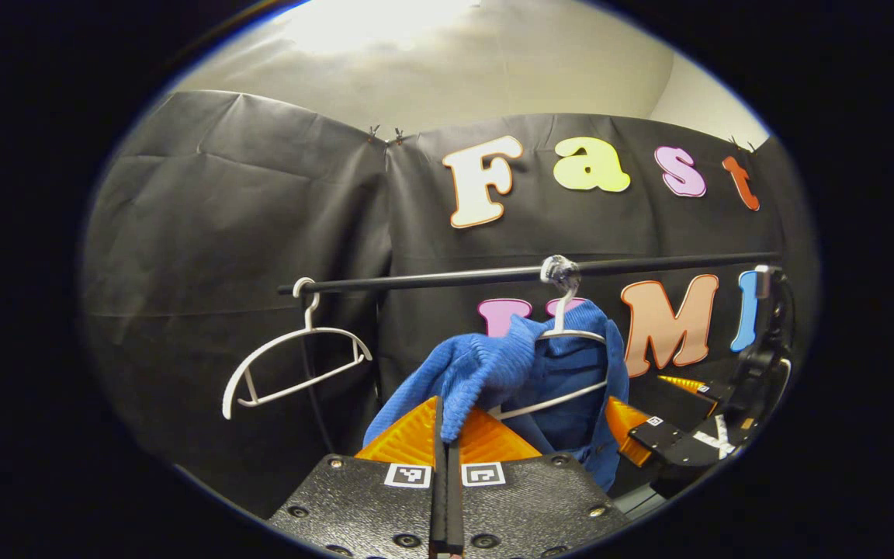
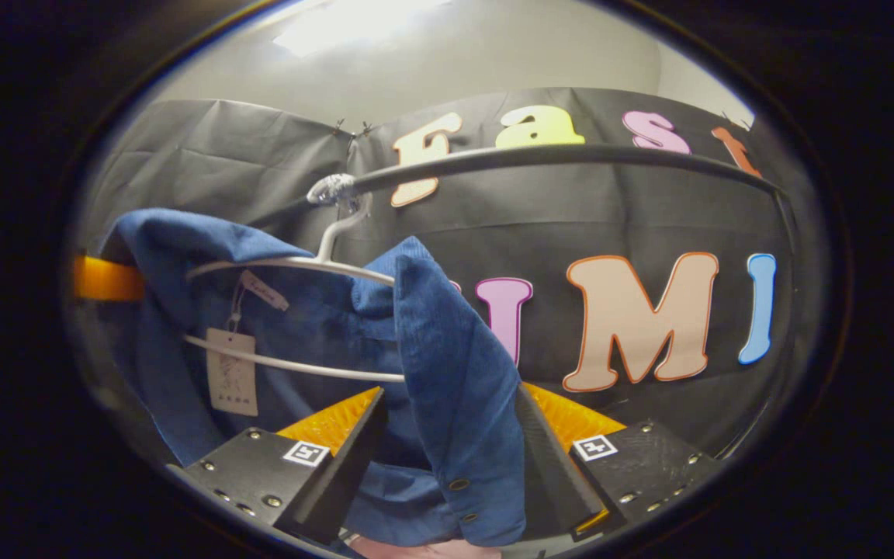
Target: Grasp the clothes on the hanger with both hands and then place them into the laundry hamper below.
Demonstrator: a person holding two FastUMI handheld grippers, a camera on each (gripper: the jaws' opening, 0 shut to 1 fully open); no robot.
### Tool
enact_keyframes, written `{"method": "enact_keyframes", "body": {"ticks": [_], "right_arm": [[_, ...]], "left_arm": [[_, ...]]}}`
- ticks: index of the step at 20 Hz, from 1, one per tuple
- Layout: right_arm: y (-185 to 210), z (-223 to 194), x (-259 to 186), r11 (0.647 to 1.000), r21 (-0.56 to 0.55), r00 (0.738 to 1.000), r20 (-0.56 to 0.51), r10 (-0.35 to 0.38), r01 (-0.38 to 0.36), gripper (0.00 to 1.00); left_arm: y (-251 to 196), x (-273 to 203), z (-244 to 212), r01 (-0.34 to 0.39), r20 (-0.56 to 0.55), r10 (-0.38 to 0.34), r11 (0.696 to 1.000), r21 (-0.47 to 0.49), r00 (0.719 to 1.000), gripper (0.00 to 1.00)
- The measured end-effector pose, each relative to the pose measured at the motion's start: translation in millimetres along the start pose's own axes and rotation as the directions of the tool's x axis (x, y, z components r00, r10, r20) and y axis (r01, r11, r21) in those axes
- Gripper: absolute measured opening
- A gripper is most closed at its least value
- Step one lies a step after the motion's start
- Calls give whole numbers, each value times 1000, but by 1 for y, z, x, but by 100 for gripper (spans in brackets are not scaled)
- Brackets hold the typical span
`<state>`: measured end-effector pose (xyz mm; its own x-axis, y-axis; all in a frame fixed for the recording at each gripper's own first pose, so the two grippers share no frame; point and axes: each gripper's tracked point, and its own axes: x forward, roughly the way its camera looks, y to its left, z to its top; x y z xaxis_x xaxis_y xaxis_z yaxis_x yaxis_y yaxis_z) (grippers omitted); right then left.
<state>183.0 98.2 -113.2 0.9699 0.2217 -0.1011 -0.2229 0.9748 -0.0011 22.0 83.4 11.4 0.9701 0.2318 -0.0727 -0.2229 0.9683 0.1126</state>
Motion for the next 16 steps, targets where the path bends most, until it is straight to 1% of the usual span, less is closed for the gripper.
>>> {"method": "enact_keyframes", "body": {"ticks": [2, 3, 4, 5, 7, 8, 9, 11, 12, 13, 15, 16], "right_arm": [[8, -14, 13, 1000, 15, 1000, -26, 15, -14, 95], [12, -20, 20, 1000, 12, 999, -33, 17, -17, 93], [16, -27, 25, 1000, 6, 999, -46, 16, -15, 86], [18, -34, 30, 1000, 0, 998, -61, 4, -4, 80], [12, -53, 38, 999, -19, 994, -103, -29, 27, 74], [3, -61, 44, 998, -39, 991, -122, -52, 47, 77], [-4, -65, 46, 996, -53, 989, -131, -74, 67, 63], [-10, -70, 52, 996, -50, 985, -153, -77, 70, 35], [-12, -70, 50, 996, -51, 985, -157, -74, 67, 35], [-28, -67, 51, 990, -64, 979, -153, -136, 127, 35], [-41, -55, 45, 985, -55, 977, -126, -170, 164, 5], [-46, -47, 44, 983, -47, 976, -115, -184, 179, 6]], "left_arm": [[4, 1, 3, -11, 4, 11, 1000, -5, 1000, 0], [6, 2, 2, -14, -1, 14, 1000, -2, 1000, 0], [7, 0, 1, -18, -3, 18, 1000, 3, 1000, 0], [8, -1, 1, -21, -3, 21, 1000, 10, 1000, 0], [10, -2, 5, -28, 2, 28, 999, 27, 1000, 0], [14, -2, 5, -33, 4, 32, 999, 33, 999, 0], [19, -3, 6, -41, 7, 41, 998, 36, 999, 2], [31, -4, 6, -64, 5, 64, 997, 42, 998, 0], [39, -4, 5, -76, 1, 76, 996, 44, 997, 0], [44, -3, 4, -85, -4, 85, 996, 42, 996, 0], [52, -1, 2, -95, -10, 95, 995, 41, 995, 0], [57, 1, -1, -100, -15, 101, 994, 46, 995, 2]]}}
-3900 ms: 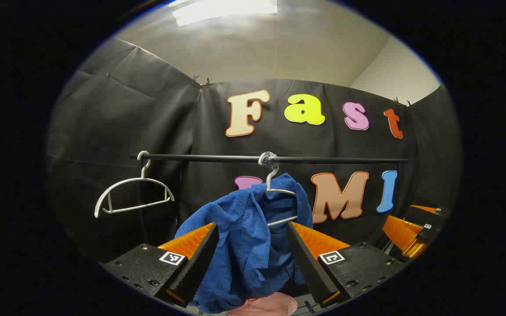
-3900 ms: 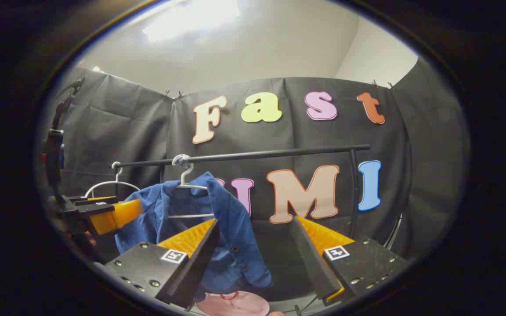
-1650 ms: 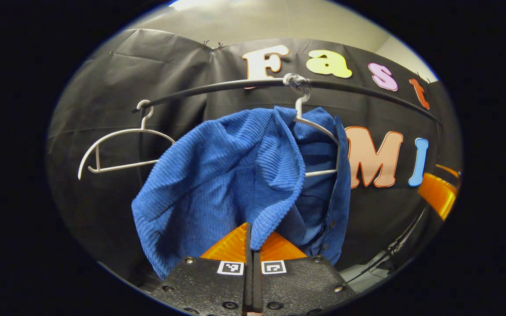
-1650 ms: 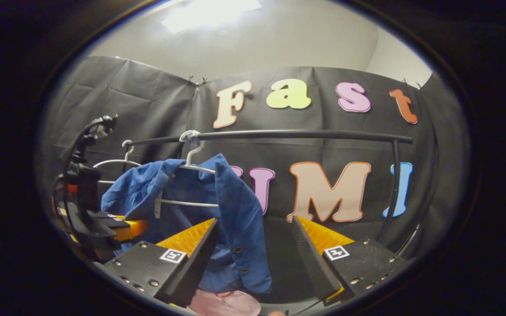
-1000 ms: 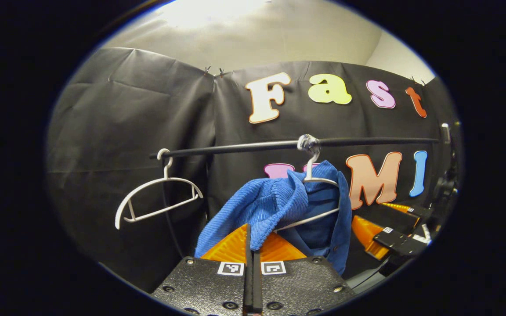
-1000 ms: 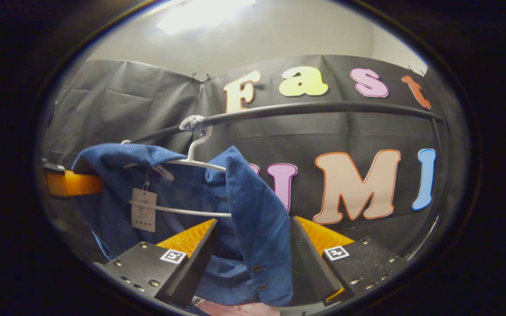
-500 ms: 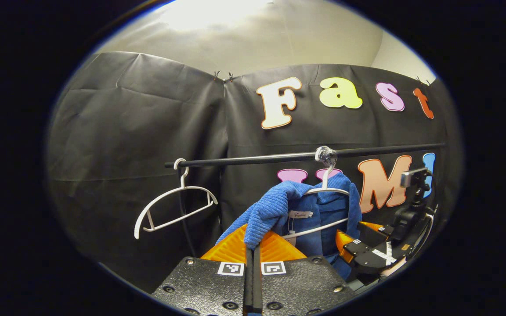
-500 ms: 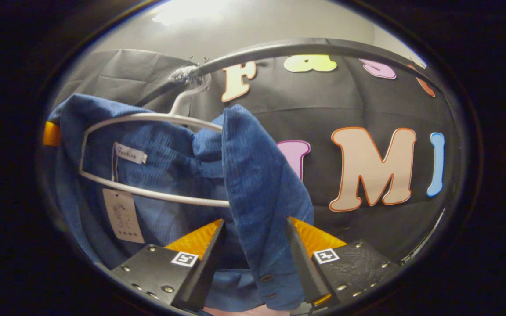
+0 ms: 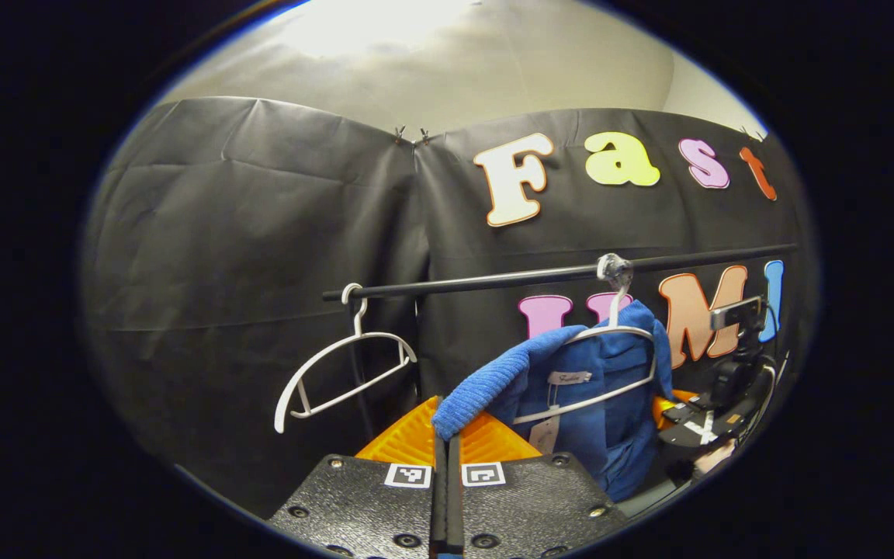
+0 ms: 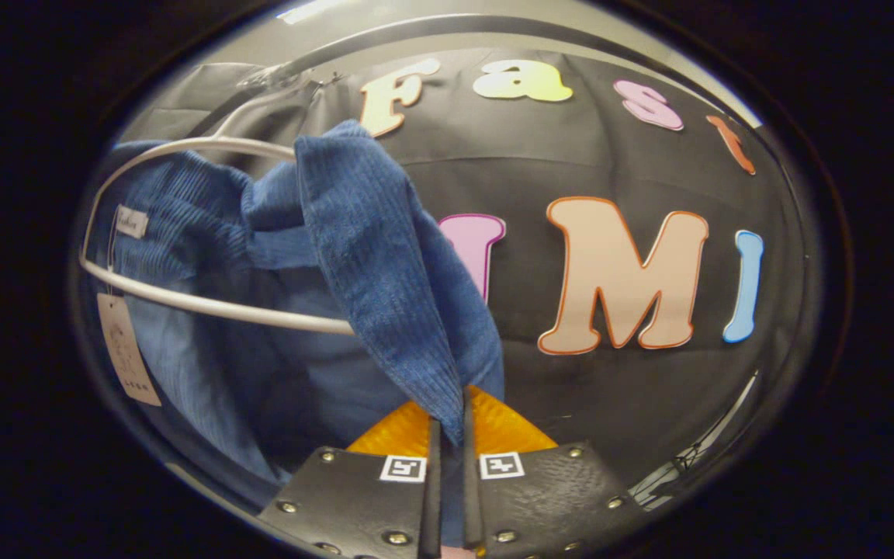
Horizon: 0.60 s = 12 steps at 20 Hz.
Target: Grasp the clothes on the hanger with both hands and then place them into the laundry hamper below.
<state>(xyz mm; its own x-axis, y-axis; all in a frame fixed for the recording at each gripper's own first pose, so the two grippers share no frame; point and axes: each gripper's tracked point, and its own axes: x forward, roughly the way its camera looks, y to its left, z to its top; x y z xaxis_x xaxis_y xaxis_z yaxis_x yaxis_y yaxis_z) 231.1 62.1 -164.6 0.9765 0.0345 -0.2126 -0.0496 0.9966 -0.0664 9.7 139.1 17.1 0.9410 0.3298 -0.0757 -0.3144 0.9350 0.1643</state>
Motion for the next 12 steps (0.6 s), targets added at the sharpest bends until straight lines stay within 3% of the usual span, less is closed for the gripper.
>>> {"method": "enact_keyframes", "body": {"ticks": [1, 12], "right_arm": [[-6, 6, -1, 1000, 13, 1000, 10, -11, 11, 11], [-60, 40, 24, 995, 81, 997, 48, -64, 60, 11]], "left_arm": [[4, 2, -2, -6, -4, 6, 1000, 6, 1000, 0], [45, 29, -3, -55, 8, 55, 997, 52, 998, 0]]}}
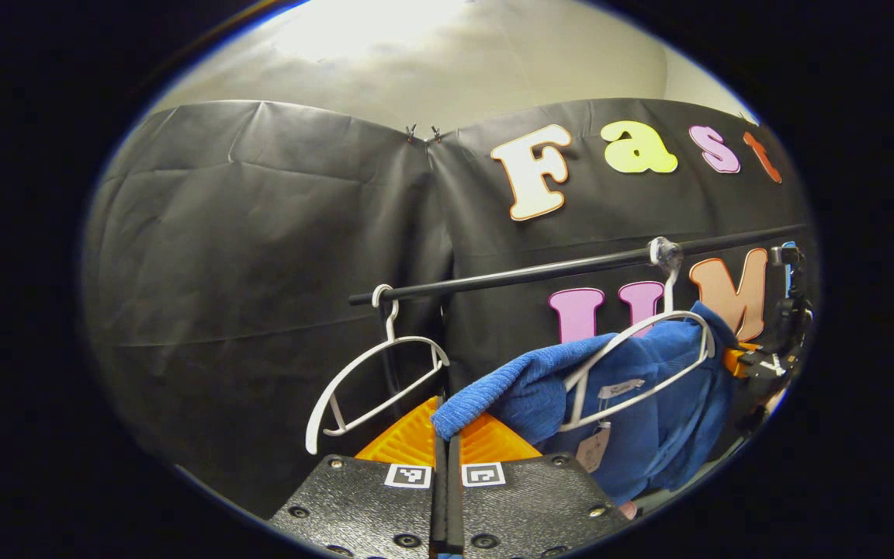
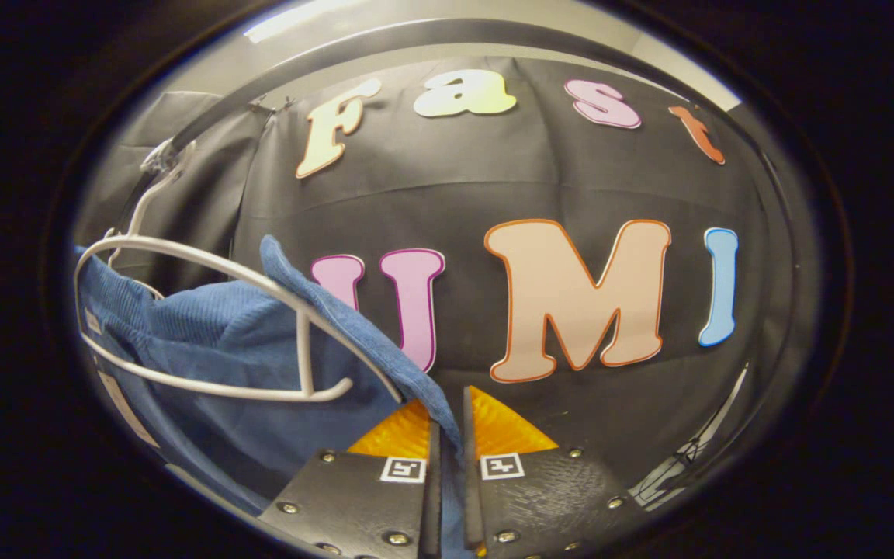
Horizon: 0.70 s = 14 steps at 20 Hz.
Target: Grasp the clothes on the hanger with both hands and then place them into the laundry hamper below.
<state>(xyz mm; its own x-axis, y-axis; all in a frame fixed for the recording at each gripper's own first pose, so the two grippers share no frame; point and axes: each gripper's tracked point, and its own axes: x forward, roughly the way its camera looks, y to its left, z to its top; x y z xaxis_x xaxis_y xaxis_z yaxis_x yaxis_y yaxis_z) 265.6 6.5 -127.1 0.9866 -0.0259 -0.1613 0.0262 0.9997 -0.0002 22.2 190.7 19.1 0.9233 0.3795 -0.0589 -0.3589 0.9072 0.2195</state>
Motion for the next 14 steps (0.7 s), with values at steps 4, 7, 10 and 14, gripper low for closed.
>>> {"method": "enact_keyframes", "body": {"ticks": [4, 7, 10, 14], "right_arm": [[-3, 5, 15, 1000, 6, 1000, 7, 1, -1, 11], [-7, 2, 23, 1000, 18, 1000, -9, -5, 5, 12], [-5, -17, 27, 1000, -4, 999, -54, 8, -9, 12], [1, -45, 25, 998, -55, 995, -101, 18, -23, 12]], "left_arm": [[6, 7, -13, -7, -21, 7, 1000, 20, 1000, 0], [16, 15, -25, -22, -46, 22, 1000, 14, 999, 0], [12, 17, -57, -10, -124, 2, 998, -61, 992, 0], [16, 18, -106, -40, -224, 18, 995, -93, 974, 0]]}}
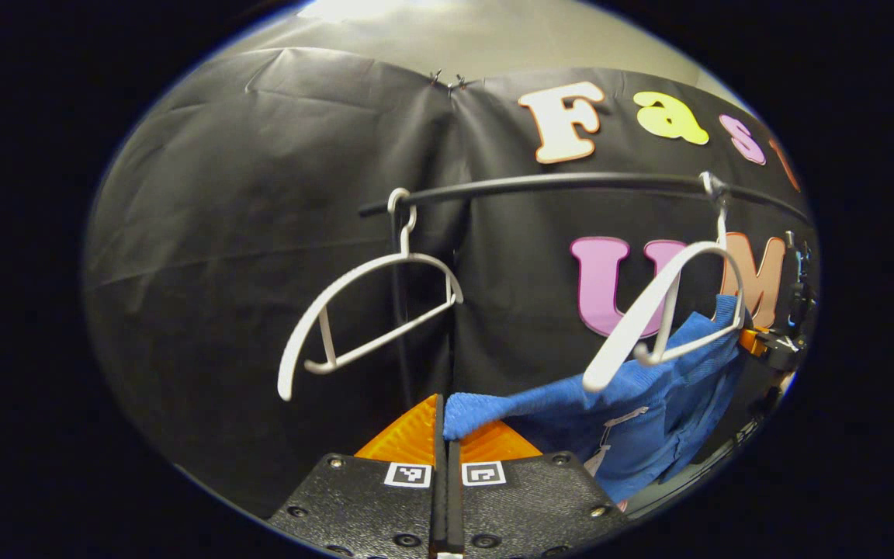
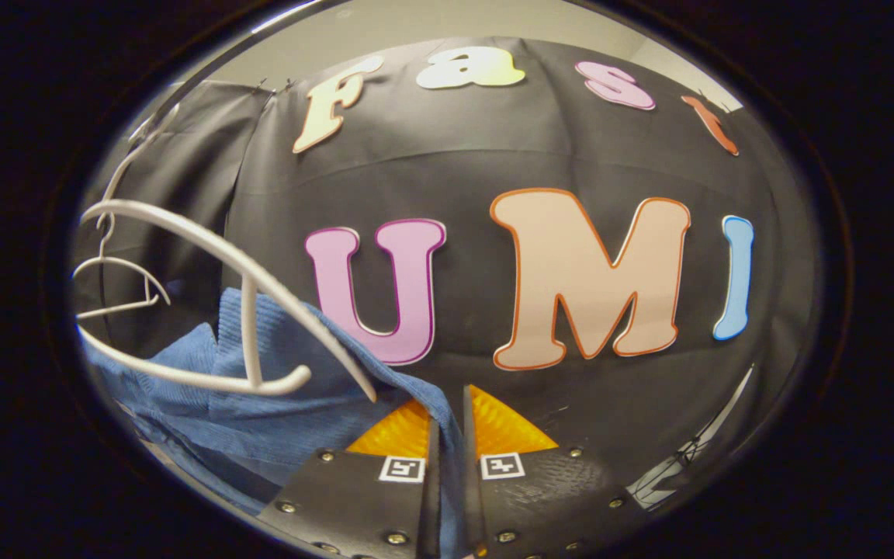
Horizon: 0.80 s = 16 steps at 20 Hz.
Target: Grasp the clothes on the hanger with both hands and then place them into the laundry hamper below.
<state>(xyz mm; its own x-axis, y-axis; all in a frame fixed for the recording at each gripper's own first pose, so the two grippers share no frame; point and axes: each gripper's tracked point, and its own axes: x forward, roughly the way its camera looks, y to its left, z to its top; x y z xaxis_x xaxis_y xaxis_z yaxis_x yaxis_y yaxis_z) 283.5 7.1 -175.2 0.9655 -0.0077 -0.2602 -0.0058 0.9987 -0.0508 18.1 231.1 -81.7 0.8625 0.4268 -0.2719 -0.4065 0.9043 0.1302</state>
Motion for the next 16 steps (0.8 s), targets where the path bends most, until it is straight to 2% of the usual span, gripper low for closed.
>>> {"method": "enact_keyframes", "body": {"ticks": [7, 11, 12, 13, 16], "right_arm": [[10, -43, -16, 998, -54, 997, -73, 20, -24, 12], [20, -71, -34, 997, -60, 992, -117, 47, -54, 12], [24, -76, -38, 996, -63, 990, -129, 57, -66, 17], [28, -82, -43, 995, -63, 988, -140, 71, -80, 12], [41, -97, -57, 991, -58, 980, -162, 112, -123, 12]], "left_arm": [[-3, -2, -37, -6, -27, 8, 998, 65, 1000, 0], [-24, -7, -52, 35, -41, -32, 997, 68, 999, 0], [-30, -10, -56, 46, -45, -43, 996, 71, 998, 0], [-37, -12, -59, 56, -51, -52, 996, 69, 997, 0], [-66, -18, -72, 109, -71, -105, 992, 60, 992, 0]]}}
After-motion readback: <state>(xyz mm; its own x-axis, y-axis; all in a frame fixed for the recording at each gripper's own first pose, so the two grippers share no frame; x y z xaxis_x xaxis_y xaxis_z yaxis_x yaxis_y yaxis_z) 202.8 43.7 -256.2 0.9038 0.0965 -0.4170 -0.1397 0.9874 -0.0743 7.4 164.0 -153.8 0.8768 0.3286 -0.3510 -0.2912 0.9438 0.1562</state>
